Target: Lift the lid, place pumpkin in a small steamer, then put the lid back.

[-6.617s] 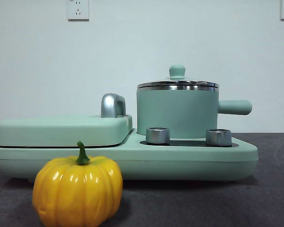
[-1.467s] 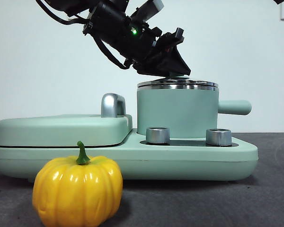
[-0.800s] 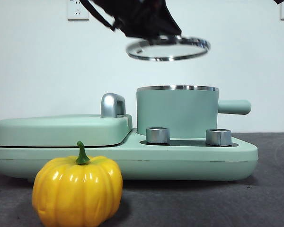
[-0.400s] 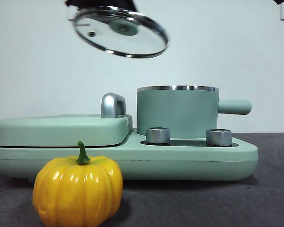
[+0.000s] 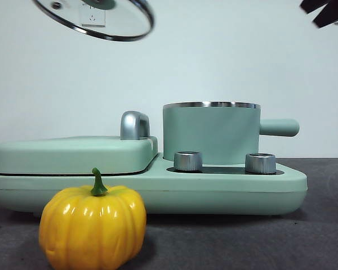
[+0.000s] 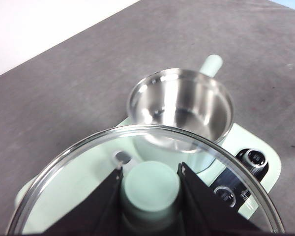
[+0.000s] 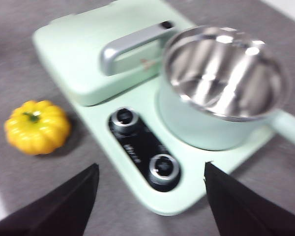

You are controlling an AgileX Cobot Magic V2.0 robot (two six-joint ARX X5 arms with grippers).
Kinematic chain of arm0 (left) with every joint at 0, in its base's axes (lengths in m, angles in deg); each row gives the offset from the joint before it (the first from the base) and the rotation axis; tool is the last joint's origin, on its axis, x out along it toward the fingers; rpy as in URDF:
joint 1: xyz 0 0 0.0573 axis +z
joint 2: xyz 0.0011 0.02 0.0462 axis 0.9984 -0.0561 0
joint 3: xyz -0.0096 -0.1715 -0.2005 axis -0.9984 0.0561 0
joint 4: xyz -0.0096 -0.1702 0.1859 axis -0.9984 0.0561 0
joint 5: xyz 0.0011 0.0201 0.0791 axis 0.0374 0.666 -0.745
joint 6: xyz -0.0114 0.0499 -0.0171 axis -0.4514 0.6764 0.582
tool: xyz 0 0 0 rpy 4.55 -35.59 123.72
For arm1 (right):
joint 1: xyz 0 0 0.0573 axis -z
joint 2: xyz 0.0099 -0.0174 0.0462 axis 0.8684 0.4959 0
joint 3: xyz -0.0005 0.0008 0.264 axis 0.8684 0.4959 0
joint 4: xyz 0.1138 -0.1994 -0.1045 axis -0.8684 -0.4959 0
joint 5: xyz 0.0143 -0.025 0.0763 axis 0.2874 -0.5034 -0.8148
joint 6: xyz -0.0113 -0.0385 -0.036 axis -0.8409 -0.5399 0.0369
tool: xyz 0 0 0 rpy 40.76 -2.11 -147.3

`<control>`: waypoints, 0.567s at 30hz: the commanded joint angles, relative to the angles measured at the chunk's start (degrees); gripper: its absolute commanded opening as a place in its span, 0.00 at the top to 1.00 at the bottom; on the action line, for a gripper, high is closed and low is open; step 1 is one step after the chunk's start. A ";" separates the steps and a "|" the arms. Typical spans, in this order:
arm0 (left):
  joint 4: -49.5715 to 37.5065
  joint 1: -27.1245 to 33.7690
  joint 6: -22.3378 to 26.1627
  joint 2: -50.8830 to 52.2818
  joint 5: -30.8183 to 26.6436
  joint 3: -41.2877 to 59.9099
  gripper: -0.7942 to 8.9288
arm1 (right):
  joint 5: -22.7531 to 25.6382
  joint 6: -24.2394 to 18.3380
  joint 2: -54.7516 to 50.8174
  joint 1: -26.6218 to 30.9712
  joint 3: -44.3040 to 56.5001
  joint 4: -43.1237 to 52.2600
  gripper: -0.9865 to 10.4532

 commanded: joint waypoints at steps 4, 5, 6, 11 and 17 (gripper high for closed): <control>-1.11 3.41 1.09 2.67 -0.17 -0.68 0.91 | -0.39 0.26 4.59 -7.52 -0.90 1.31 0.58; -1.11 4.11 1.09 2.86 -0.17 -0.68 0.91 | -0.52 0.26 5.81 -9.31 -0.90 1.73 0.58; -1.11 4.61 1.09 2.95 -0.17 -0.68 0.91 | -0.70 0.26 6.86 -10.69 -0.90 2.23 0.58; -1.27 6.58 1.09 2.99 -0.17 -0.68 0.91 | -1.01 0.28 13.94 -18.03 -0.90 7.26 0.58; -1.29 7.65 1.07 2.97 -0.17 -0.68 0.91 | -1.05 0.28 23.10 -24.37 -0.90 13.94 0.57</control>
